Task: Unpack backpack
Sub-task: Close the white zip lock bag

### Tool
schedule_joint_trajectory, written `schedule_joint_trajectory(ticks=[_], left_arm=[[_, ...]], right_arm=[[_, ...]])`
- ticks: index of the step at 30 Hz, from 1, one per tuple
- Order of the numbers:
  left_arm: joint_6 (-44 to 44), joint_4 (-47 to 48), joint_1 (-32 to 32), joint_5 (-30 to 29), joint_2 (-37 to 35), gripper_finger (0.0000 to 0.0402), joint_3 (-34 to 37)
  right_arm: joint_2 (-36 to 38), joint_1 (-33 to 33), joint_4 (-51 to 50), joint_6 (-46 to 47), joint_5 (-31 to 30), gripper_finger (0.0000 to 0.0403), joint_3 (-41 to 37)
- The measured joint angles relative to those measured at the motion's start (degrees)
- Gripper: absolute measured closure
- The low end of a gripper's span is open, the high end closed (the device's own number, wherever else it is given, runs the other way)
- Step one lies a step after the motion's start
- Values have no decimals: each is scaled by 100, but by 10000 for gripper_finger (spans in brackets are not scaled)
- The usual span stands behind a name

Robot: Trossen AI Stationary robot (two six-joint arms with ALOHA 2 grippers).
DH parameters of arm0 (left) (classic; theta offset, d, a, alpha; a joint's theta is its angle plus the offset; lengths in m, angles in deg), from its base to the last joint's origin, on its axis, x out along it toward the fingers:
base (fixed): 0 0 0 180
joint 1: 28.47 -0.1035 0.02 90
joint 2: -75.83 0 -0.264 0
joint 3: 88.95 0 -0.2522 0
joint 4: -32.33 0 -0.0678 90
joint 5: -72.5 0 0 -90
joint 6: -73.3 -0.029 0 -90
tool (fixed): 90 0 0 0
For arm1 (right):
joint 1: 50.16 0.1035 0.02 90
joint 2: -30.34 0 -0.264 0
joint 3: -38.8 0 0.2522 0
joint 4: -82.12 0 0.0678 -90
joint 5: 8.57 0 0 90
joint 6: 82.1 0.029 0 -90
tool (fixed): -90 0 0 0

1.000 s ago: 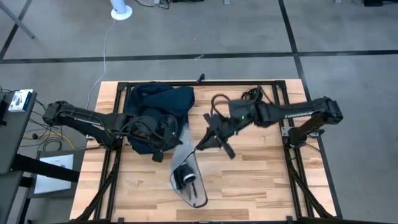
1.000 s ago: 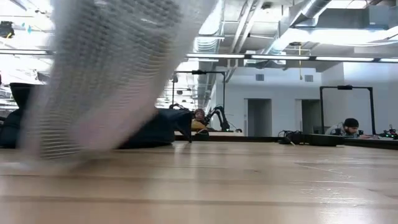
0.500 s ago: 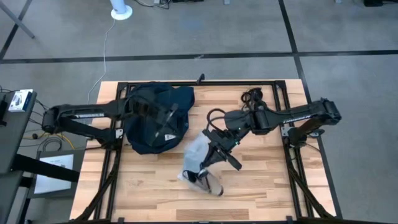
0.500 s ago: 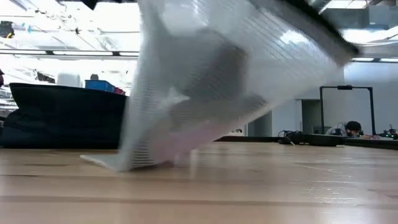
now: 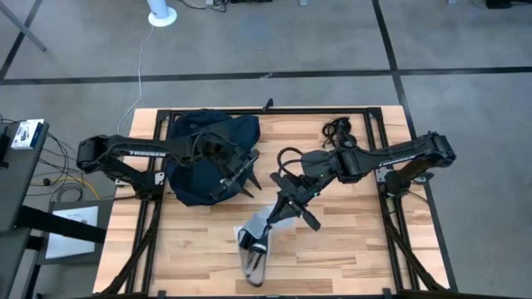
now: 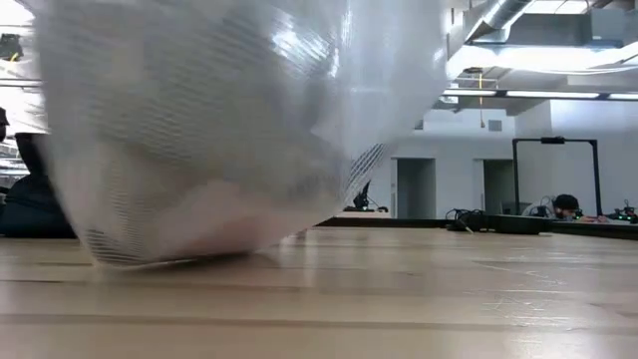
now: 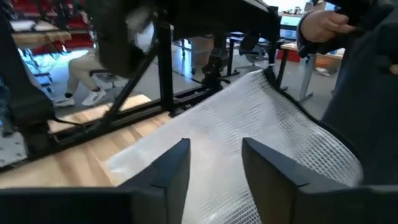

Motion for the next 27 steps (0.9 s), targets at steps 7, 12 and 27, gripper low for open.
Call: schedule_joint_trajectory(ticks=[7, 12, 27], left_arm=[[-237, 799, 30, -158, 67, 253, -9], [-448, 1796, 33, -283, 69, 257, -9], [-272, 2842, 602, -798, 69, 257, 13]], right_arm=[[-4, -99, -232, 4, -23, 403, 1], [-2, -171, -1006, 48, -57, 403, 2], [1, -350, -3639, 1447, -1255, 392, -265]])
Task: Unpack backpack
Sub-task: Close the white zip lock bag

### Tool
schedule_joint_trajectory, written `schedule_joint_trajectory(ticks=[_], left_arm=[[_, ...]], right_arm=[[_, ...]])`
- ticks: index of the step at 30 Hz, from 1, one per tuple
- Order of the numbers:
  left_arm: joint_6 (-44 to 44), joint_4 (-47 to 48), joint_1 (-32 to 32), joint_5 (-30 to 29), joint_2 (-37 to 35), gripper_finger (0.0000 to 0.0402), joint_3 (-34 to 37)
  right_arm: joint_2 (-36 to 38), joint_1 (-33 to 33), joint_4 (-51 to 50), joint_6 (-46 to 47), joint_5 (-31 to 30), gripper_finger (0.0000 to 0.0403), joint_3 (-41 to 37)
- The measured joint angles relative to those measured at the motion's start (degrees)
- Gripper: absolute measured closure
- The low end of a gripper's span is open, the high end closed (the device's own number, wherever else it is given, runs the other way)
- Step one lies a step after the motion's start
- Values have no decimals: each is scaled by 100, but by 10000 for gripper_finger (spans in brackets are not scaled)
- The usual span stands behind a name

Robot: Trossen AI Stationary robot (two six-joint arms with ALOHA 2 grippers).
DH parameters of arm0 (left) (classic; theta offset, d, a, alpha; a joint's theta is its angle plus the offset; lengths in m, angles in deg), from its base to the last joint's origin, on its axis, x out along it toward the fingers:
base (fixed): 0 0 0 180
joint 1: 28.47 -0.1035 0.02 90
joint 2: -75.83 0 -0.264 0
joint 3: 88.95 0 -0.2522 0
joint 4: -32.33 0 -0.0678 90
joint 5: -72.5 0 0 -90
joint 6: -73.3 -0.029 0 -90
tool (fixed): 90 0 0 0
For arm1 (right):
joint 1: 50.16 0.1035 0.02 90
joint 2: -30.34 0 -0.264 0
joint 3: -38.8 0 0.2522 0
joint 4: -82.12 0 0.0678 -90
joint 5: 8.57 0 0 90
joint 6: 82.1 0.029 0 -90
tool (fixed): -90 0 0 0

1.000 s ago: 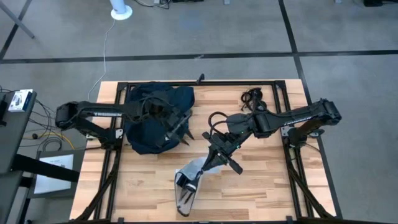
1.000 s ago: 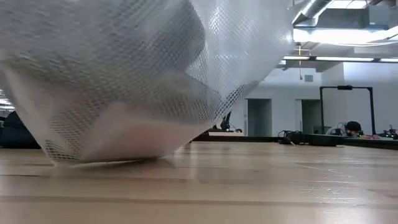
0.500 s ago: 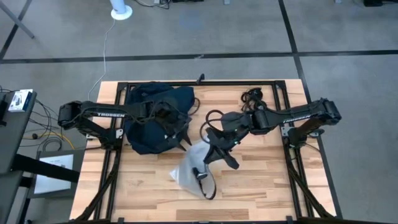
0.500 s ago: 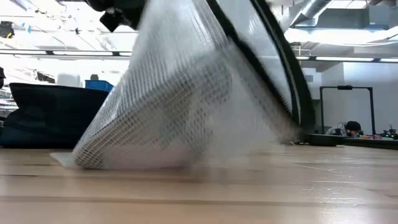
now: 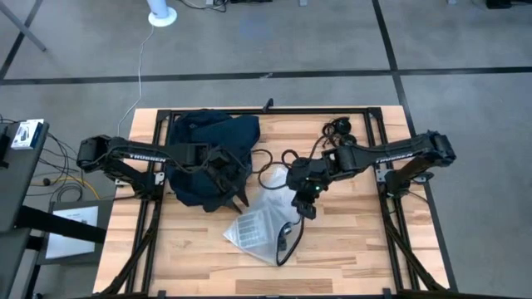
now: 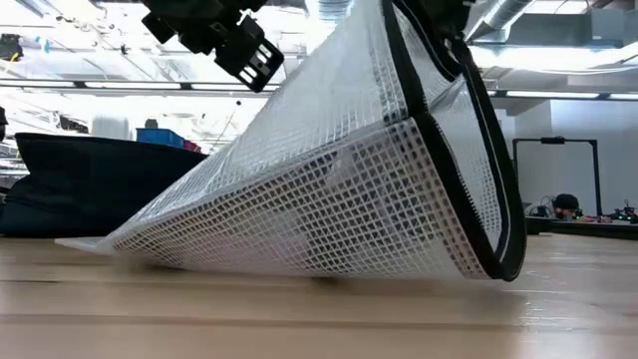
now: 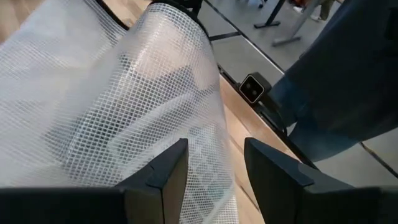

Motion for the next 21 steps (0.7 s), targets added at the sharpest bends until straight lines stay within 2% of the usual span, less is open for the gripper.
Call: schedule_joint_trajectory(ticks=[6, 12, 15, 18, 21], left_arm=[[415, -79, 194, -40, 0, 257, 2], [840, -74, 489, -370, 0, 257, 2], [978, -76, 685, -688, 0, 257, 2], [1114, -13, 921, -1323, 0, 257, 2], [1316, -19, 1175, -1971, 0, 257, 3]], right_arm=[[0, -274, -576, 223, -14, 311, -2], [112, -627, -1251, 198, 1, 235, 70], [267, -742, -1670, 314, 8, 226, 275], [529, -725, -1755, 487, -34, 231, 398], [858, -589, -1773, 816, -476, 245, 415]])
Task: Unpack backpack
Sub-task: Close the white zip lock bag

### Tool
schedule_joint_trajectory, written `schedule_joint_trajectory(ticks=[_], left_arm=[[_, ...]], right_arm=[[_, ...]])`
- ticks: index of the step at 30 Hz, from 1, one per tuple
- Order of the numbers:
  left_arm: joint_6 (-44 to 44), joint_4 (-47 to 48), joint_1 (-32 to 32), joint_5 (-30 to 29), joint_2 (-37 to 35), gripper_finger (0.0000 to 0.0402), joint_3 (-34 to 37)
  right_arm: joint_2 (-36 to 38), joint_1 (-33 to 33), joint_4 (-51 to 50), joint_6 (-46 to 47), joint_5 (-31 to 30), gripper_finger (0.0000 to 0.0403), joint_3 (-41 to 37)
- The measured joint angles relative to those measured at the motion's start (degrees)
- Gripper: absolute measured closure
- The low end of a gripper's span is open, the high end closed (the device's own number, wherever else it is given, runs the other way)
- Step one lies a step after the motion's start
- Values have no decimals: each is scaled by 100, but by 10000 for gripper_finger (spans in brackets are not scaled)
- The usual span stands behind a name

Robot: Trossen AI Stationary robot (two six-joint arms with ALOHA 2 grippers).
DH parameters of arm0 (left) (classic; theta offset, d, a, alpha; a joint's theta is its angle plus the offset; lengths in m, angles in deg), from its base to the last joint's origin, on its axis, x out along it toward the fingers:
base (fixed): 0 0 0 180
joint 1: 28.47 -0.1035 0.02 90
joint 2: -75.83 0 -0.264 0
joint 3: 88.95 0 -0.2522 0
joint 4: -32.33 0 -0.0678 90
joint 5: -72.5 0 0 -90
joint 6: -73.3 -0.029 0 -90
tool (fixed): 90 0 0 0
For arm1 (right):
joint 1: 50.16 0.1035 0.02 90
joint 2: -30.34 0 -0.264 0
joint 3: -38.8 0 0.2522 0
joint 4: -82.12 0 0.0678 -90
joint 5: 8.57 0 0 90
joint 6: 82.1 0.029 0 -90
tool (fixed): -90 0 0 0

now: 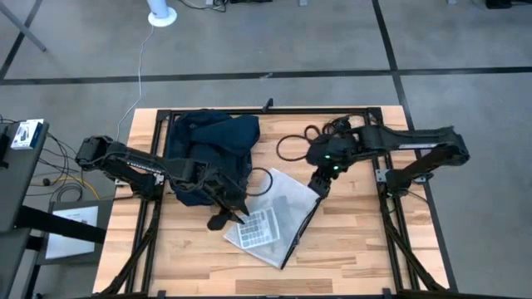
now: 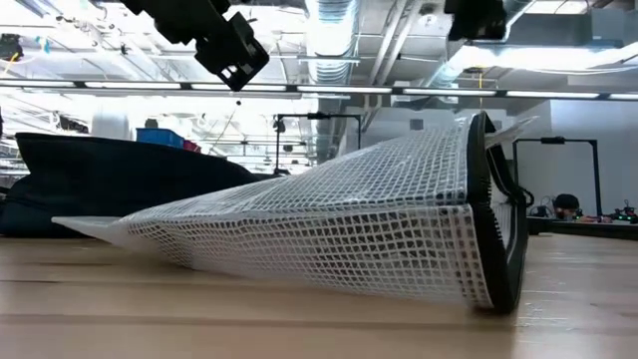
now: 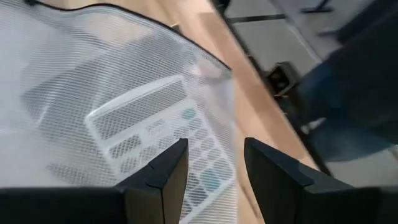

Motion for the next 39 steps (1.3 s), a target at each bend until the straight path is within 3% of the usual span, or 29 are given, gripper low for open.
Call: schedule_joint_trajectory(ticks=[6, 10, 15, 19, 21, 24, 30, 34, 39], left_arm=[[702, 143, 526, -1436, 0, 259, 1], [1368, 338, 796, -1825, 0, 278, 1], [1970, 905, 1102, -2387, 0, 334, 1], [2123, 1364, 1312, -2666, -4, 389, 87], [2059, 1316, 1346, -2670, -4, 397, 279], [2019, 1081, 1348, -2669, -4, 400, 634], [1854, -337, 1337, -2673, -4, 401, 1376], [1825, -1179, 1332, -2675, 0, 401, 1786], [2292, -1327, 1461, -2739, -4, 401, 2141]], right_arm=[[417, 759, -244, 400, -1430, 270, 2], [327, 1523, -208, 420, -2128, 280, 2], [-177, 2387, -24, 630, -3223, 321, 0], [-739, 2818, 229, 1138, -3285, 381, 0], [-1073, 2968, 323, 1514, -3287, 396, 0], [-1539, 3112, 452, 2251, -3244, 396, 0], [-2107, 3363, 783, 3541, -2680, 402, -2], [-2414, 3684, 1092, 4444, -2635, 402, 2], [-2842, 3888, 1229, 4868, -2471, 403, 0]])
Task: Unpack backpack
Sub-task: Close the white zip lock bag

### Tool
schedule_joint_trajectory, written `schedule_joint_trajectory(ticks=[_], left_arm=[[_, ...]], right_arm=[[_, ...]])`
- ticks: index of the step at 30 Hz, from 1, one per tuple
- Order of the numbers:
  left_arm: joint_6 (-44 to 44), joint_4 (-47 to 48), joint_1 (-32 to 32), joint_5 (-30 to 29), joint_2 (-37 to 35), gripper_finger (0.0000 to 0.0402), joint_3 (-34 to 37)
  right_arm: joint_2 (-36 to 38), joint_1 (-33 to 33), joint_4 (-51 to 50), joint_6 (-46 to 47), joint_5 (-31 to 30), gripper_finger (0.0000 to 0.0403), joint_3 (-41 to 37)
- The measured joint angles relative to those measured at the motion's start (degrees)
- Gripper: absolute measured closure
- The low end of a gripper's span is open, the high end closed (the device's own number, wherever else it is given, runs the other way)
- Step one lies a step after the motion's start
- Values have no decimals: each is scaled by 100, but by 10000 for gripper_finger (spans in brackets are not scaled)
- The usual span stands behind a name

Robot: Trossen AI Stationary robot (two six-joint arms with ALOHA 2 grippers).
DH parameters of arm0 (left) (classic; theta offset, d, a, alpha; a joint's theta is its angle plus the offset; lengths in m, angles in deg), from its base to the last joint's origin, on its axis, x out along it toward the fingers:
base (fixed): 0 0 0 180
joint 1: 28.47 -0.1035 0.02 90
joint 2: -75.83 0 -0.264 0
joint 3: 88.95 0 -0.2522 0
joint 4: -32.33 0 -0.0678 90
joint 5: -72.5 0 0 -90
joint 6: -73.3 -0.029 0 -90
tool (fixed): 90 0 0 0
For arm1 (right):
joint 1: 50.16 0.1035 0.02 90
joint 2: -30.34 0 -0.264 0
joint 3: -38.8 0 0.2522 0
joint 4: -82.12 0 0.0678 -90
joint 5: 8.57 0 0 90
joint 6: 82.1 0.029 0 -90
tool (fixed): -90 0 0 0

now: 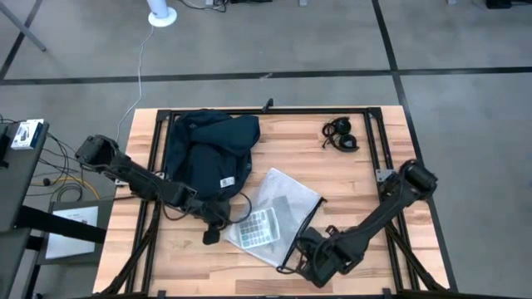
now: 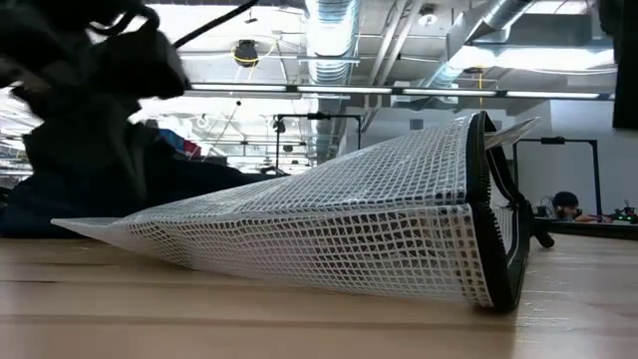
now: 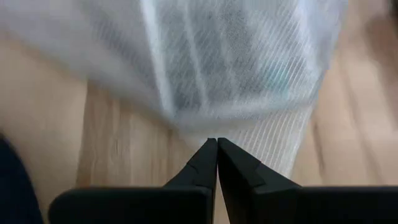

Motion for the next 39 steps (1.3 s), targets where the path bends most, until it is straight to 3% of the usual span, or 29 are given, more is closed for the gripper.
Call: schedule_joint_trajectory(ticks=[5, 9, 13, 18, 25, 30, 33, 39], left_arm=[[498, -236, 255, -207, 15, 401, 236], [763, -941, 513, -237, 217, 401, 317], [1175, -1832, 715, -486, 697, 401, 288], [1990, -1952, 791, -615, 1671, 401, -160], [2339, -1998, 920, -616, 3031, 401, -1737], [2011, -1757, 944, -554, 3897, 401, -3321], [1522, -1486, 912, -549, 4258, 401, -4331], [1087, 1250, 761, -777, 4331, 401, -5857]], right_arm=[[-110, -126, -100, -1, 21, 403, -7], [88, -137, -183, -527, -44, 403, -7], [316, -94, -507, -1016, -65, 403, 0], [625, 207, -602, -1850, -248, 403, 0], [1161, 951, -1777, -1812, -1008, 403, 0], [1665, 1639, -2856, -1097, -1537, 403, 0], [2062, 2019, -2975, -788, -1907, 403, -163], [2878, 2557, -2433, -295, -2258, 403, -1071]])
